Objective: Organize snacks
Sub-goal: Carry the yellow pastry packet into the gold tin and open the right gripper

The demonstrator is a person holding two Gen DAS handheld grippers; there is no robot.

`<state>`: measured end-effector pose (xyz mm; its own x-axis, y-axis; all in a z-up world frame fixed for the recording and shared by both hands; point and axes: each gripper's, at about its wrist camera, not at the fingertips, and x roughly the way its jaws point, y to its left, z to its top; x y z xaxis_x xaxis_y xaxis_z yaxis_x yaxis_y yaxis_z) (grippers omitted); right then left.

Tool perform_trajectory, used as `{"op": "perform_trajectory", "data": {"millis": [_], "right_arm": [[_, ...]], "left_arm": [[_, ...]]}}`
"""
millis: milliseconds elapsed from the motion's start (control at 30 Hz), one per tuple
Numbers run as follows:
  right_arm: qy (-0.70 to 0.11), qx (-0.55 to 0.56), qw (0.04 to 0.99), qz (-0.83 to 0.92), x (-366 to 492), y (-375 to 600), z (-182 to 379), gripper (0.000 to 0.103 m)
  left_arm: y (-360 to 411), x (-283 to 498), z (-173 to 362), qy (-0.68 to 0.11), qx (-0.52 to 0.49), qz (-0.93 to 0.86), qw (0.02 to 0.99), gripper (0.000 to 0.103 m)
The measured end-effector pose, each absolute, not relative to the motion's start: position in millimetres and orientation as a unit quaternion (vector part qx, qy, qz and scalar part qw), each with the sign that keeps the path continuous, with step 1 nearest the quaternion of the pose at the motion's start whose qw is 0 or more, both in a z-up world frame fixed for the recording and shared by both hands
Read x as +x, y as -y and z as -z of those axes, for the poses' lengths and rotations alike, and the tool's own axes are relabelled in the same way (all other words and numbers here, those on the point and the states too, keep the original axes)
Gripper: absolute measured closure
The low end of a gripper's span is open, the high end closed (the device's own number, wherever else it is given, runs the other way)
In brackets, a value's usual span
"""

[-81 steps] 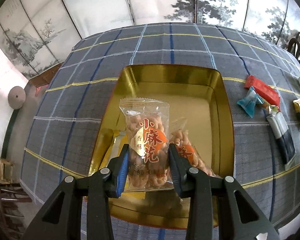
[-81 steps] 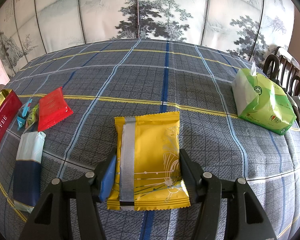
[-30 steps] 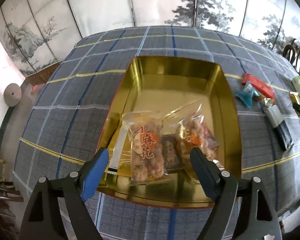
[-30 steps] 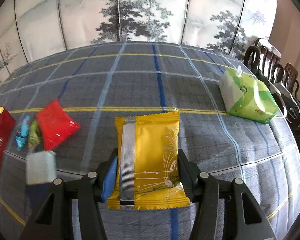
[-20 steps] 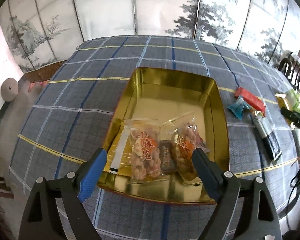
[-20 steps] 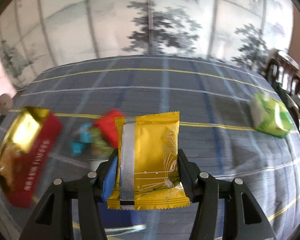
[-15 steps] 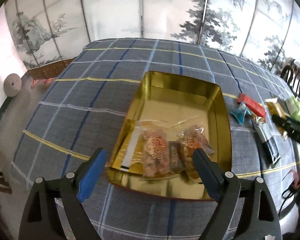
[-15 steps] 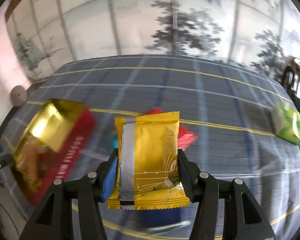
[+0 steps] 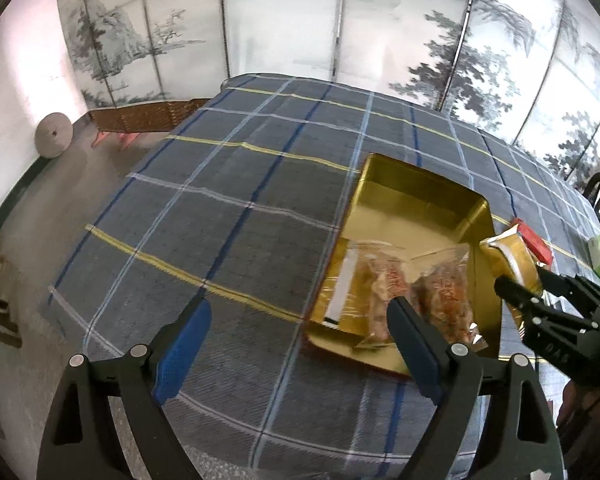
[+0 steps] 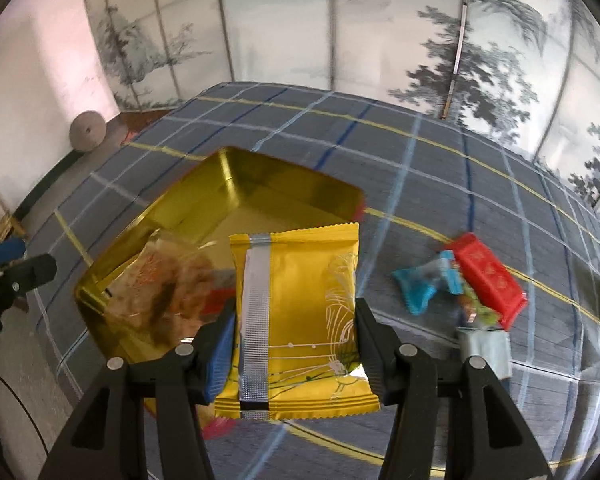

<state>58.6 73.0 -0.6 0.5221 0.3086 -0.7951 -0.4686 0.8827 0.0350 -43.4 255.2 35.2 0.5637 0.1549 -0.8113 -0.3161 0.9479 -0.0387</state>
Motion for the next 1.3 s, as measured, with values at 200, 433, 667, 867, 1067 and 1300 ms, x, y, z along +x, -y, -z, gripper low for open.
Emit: {"op": "perform_trajectory", "data": {"millis": [200,433,667,867,1067,1300], "right_arm": [[-0.442,-0.105,0.859,-0.236,56,-94,8,0.048],[-0.442,-0.100,0.860,-0.236,59,-106,10,0.048],[-0.444,-0.080,0.854,-0.259,57,-115,9,0.047],[-0.444,-0.075,0.851,-0.270,56,-113,11,0.046],[-0.435,-0.091,0.854,-0.271,53,-110,9,0.045],[-0.432,-0.106,0.853,-0.273,54,-107,7,0.042]], "left_arm": [[-266,-49,-32,-0.454,-0.096,-0.146,0.874,0.016],[-275,-55,-28,-0.460,-0.098,-0.159,0.868,0.016],[-275,-56,-26,-0.462,-0.103,-0.160,0.866,0.016],[-271,-55,-23,-0.466,-0.105,-0.154,0.865,0.016],[-262,-53,-21,-0.469,-0.103,-0.147,0.865,0.016],[-254,-50,-22,-0.470,-0.099,-0.141,0.866,0.016]]}}
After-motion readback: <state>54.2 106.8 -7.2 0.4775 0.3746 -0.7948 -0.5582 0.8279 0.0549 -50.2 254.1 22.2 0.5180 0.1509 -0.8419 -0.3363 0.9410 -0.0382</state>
